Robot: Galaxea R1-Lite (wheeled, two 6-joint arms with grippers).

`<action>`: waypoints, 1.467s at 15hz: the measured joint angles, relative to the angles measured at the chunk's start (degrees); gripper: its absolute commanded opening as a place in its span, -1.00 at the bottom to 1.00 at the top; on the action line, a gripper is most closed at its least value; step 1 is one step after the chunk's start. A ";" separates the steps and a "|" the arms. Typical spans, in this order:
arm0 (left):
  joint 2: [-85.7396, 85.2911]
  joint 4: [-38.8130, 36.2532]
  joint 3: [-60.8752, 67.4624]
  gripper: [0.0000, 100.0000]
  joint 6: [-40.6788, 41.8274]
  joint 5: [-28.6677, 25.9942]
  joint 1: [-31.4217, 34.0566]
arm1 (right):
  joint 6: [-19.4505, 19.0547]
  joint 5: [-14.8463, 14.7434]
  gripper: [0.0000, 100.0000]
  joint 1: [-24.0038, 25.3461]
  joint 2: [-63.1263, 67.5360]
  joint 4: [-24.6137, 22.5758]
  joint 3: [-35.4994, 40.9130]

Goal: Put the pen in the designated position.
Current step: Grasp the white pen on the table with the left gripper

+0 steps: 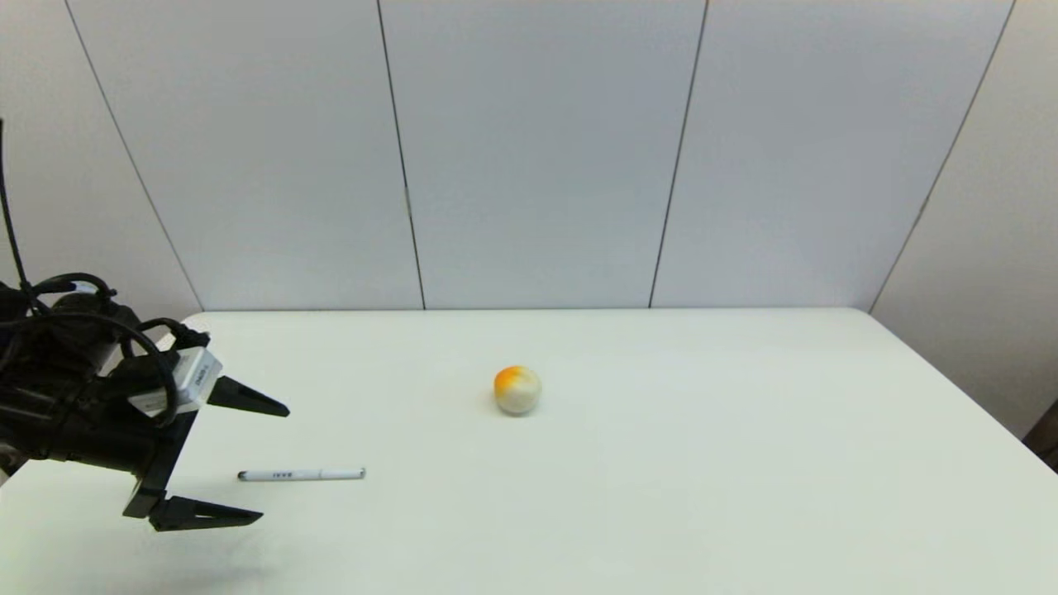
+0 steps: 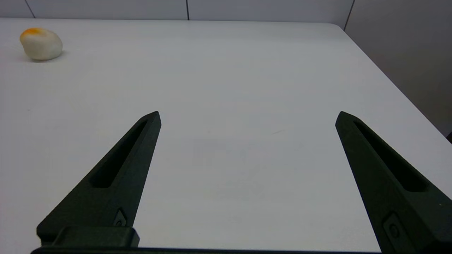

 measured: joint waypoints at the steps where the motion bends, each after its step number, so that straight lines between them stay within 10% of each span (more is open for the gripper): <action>1: 1.04 -0.50 -0.06 1.00 -0.02 0.68 0.00 | -0.02 0.01 1.00 0.00 0.00 0.00 0.00; 22: 11.81 -6.69 -0.05 1.00 -1.04 4.68 -2.89 | -0.02 0.00 1.00 0.00 0.00 0.00 0.00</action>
